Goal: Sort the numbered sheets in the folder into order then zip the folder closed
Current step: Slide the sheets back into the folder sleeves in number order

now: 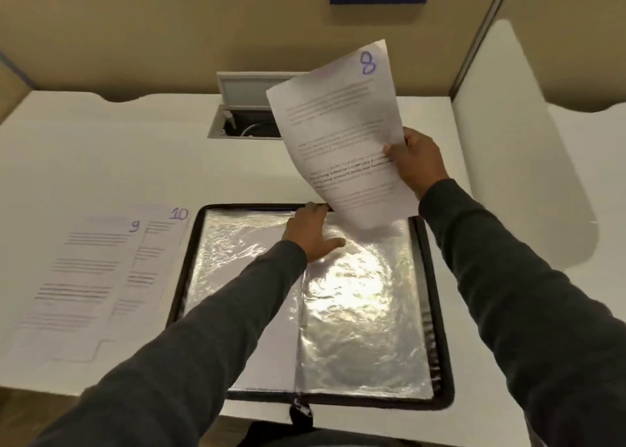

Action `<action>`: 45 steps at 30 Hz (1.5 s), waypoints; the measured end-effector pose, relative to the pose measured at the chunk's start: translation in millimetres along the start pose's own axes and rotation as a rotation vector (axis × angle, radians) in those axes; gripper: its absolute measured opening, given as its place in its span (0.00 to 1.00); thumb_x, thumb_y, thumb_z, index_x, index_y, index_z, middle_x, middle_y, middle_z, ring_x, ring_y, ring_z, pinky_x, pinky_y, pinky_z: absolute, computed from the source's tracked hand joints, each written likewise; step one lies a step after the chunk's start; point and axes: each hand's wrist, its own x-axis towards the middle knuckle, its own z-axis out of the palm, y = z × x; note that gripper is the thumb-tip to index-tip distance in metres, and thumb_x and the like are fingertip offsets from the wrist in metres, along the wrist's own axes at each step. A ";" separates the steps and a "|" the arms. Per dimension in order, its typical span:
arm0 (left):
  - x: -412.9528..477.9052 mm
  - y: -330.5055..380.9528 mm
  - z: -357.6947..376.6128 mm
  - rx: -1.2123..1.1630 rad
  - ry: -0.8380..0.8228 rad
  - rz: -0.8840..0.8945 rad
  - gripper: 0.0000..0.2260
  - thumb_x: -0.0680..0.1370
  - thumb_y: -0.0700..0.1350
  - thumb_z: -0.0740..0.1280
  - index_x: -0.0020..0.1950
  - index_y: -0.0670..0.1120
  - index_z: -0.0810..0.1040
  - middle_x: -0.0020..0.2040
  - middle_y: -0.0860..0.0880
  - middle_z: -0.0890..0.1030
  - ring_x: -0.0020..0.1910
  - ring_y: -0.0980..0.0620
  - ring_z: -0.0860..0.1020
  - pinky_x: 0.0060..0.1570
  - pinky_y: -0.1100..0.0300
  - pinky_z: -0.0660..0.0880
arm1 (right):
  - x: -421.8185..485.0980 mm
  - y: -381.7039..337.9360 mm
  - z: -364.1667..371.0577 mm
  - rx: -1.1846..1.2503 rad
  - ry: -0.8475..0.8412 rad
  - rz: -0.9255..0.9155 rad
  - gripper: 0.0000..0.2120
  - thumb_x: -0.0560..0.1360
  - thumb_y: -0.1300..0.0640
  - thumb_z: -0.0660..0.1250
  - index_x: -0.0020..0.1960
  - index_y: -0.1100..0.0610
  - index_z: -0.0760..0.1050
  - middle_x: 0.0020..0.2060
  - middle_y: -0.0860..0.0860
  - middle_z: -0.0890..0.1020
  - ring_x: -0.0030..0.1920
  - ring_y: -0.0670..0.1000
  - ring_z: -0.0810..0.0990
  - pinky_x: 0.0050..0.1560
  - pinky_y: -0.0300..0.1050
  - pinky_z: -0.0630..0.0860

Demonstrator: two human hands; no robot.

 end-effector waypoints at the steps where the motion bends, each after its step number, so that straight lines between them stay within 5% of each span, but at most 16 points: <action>1: 5.3 4.1 6.2 0.090 -0.006 0.024 0.34 0.68 0.61 0.73 0.71 0.52 0.68 0.66 0.46 0.74 0.64 0.44 0.72 0.61 0.48 0.72 | 0.8 1.0 -6.0 -0.028 0.030 -0.031 0.13 0.80 0.58 0.61 0.61 0.53 0.80 0.51 0.49 0.83 0.47 0.47 0.80 0.44 0.37 0.75; 7: 26.8 14.5 22.6 0.306 -0.004 0.105 0.26 0.75 0.57 0.69 0.69 0.49 0.70 0.62 0.45 0.72 0.60 0.43 0.72 0.61 0.49 0.70 | 6.4 4.4 -24.8 -0.090 0.140 -0.205 0.11 0.82 0.58 0.59 0.58 0.55 0.80 0.47 0.50 0.84 0.45 0.47 0.81 0.43 0.38 0.78; 12: 36.7 23.6 21.2 0.270 0.061 0.144 0.12 0.76 0.52 0.68 0.56 0.49 0.75 0.53 0.50 0.75 0.54 0.46 0.73 0.54 0.52 0.66 | 11.5 1.7 -28.1 0.051 0.190 -0.220 0.10 0.81 0.58 0.62 0.55 0.47 0.79 0.46 0.44 0.83 0.48 0.45 0.82 0.51 0.41 0.81; 15: 39.5 27.2 18.9 0.221 0.087 0.176 0.07 0.76 0.50 0.68 0.47 0.49 0.74 0.45 0.52 0.71 0.48 0.48 0.72 0.48 0.56 0.62 | 13.4 0.1 -29.4 0.218 0.190 -0.161 0.09 0.79 0.56 0.63 0.55 0.45 0.79 0.51 0.46 0.85 0.52 0.49 0.84 0.56 0.52 0.82; 23: 37.3 25.3 16.1 0.169 0.100 0.250 0.07 0.79 0.43 0.65 0.50 0.44 0.83 0.48 0.45 0.78 0.48 0.44 0.73 0.46 0.53 0.67 | 27.0 4.8 -28.4 0.763 0.220 0.197 0.08 0.79 0.63 0.66 0.55 0.53 0.78 0.52 0.53 0.86 0.52 0.54 0.85 0.54 0.52 0.83; 29: 28.4 31.4 11.0 0.121 0.103 0.275 0.02 0.77 0.41 0.64 0.48 0.46 0.76 0.43 0.49 0.76 0.43 0.47 0.73 0.44 0.53 0.69 | 30.1 11.8 -19.4 0.851 0.223 0.337 0.05 0.75 0.60 0.70 0.47 0.51 0.75 0.45 0.53 0.81 0.46 0.55 0.77 0.68 0.68 0.68; 34: 25.4 36.1 13.6 0.088 0.079 0.332 0.03 0.76 0.42 0.66 0.49 0.47 0.75 0.45 0.50 0.78 0.44 0.48 0.76 0.46 0.54 0.70 | 25.0 9.7 -14.8 0.890 0.231 0.381 0.08 0.75 0.62 0.70 0.46 0.54 0.72 0.40 0.52 0.79 0.43 0.54 0.77 0.48 0.51 0.75; 37: 24.7 36.5 19.2 0.135 0.109 0.371 0.05 0.76 0.44 0.68 0.52 0.47 0.78 0.49 0.48 0.79 0.46 0.47 0.76 0.48 0.54 0.70 | 22.8 12.8 -9.8 0.905 0.226 0.395 0.08 0.80 0.64 0.66 0.46 0.53 0.72 0.41 0.52 0.83 0.40 0.51 0.82 0.49 0.50 0.80; 45: 24.4 38.0 23.4 0.159 0.206 0.417 0.02 0.72 0.40 0.73 0.41 0.44 0.80 0.39 0.45 0.76 0.36 0.43 0.73 0.35 0.55 0.67 | 23.8 22.6 -4.8 0.878 0.249 0.446 0.10 0.80 0.64 0.66 0.44 0.54 0.70 0.40 0.52 0.82 0.38 0.51 0.81 0.51 0.52 0.78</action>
